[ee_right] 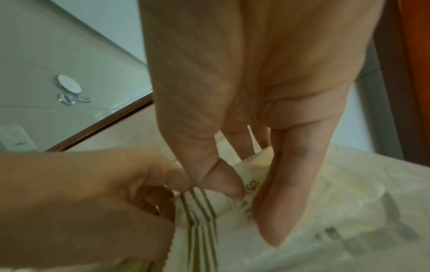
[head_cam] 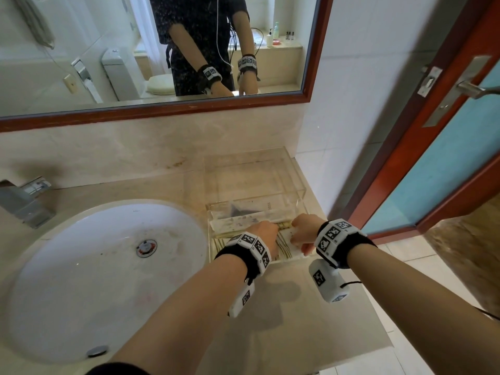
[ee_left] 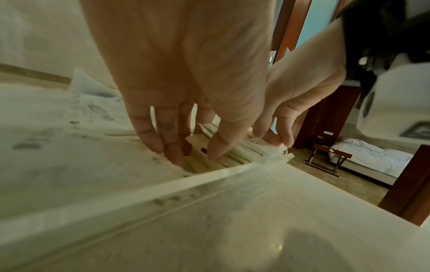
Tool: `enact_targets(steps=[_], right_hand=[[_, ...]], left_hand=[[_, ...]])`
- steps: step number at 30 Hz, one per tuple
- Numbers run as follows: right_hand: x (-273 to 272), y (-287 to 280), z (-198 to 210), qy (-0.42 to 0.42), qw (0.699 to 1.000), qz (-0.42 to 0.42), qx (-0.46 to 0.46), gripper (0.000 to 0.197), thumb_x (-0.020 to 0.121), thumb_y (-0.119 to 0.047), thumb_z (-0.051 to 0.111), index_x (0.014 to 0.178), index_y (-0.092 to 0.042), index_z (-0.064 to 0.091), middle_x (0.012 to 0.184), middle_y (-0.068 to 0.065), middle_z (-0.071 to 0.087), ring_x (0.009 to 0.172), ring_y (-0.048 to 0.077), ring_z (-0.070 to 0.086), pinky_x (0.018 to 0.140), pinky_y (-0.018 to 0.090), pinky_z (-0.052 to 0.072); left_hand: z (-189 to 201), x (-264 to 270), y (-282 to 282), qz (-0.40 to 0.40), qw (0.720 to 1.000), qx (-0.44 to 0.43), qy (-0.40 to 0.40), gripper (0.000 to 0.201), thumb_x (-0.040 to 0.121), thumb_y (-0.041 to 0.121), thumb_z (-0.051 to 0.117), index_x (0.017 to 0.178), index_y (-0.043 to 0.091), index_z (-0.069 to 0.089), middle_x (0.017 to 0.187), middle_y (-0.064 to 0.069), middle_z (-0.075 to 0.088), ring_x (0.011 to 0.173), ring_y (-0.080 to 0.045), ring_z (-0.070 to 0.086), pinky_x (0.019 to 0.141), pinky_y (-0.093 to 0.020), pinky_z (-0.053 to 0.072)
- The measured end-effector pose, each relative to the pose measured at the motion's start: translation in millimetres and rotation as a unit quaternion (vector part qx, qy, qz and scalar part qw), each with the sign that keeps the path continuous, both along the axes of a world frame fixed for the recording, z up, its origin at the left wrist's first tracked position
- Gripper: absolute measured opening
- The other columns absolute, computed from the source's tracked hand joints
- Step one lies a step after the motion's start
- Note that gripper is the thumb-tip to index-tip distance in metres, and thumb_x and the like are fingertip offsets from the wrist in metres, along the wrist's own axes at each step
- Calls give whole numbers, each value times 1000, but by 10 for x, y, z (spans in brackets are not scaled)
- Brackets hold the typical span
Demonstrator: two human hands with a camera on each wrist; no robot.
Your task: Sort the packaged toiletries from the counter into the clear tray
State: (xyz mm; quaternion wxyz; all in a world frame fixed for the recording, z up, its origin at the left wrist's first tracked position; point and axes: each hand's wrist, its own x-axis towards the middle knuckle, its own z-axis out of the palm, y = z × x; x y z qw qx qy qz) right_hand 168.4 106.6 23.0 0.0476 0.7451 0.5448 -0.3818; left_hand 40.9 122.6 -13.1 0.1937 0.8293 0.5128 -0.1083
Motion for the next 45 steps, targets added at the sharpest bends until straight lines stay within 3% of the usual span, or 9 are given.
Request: enact_targets(steps=[4,11,16,20,25,29,33,37,45], right_hand=[[-33,-20,-36,19,999,-35,8,40,88,-1,54,128,-1,50,108,21,68,91,32,73,82,40,59],[-48,-38,-200,3,998,-50,26,28,79,-1,62,106,-1,65,99,15,72,85,28,74,79,41,61],[-102,-43,-251,-55,997,-25,58,30,83,-9,60,113,-4,60,121,14,56,101,30,65,90,38,56],[-136,-45,-323,-99,992,3,82,29,90,-14,55,119,-9,57,128,11,46,105,30,61,91,35,54],[-137,-38,-369,-117,989,11,88,34,91,-21,55,124,-11,53,132,11,43,109,29,58,90,33,47],[-118,-32,-383,-102,991,8,85,33,90,-20,56,121,-11,54,129,11,42,105,31,60,89,34,52],[-109,-29,-382,-93,993,4,76,33,88,-20,59,119,-10,56,128,10,41,102,32,61,89,40,55],[-101,-29,-399,-96,991,2,89,29,92,-22,52,118,-10,57,127,9,42,102,31,61,90,35,53],[-120,-85,-280,-125,985,50,109,31,90,-18,58,120,-12,55,126,8,46,105,28,59,89,34,49]], left_hand=[[-14,43,-5,29,999,-9,-11,24,90,8,46,103,3,65,102,-16,67,91,-33,67,67,-33,49],[-43,63,8,53,998,-16,-32,27,93,10,41,102,-1,64,107,-20,66,94,-35,66,74,-36,52],[37,3,15,52,996,-29,-61,33,95,25,41,110,6,64,111,-16,66,96,-32,65,78,-35,52],[95,-15,-53,14,999,46,13,32,92,25,51,118,9,59,131,-9,49,107,-32,58,86,-40,51],[108,32,-87,9,997,74,-22,31,90,16,54,121,11,57,126,-11,56,111,-32,59,92,-42,51],[118,95,-133,25,997,53,-42,28,92,15,51,118,12,59,121,-11,63,111,-31,60,92,-40,51],[121,99,-152,14,997,62,-34,26,92,16,50,115,13,62,117,-9,65,107,-30,62,89,-39,53],[84,96,-177,6,996,88,-26,28,95,15,41,112,13,64,113,-10,67,100,-31,65,81,-38,52],[154,-112,-195,-82,981,174,26,33,97,17,38,122,10,58,120,-9,57,107,-28,57,89,-39,47]])
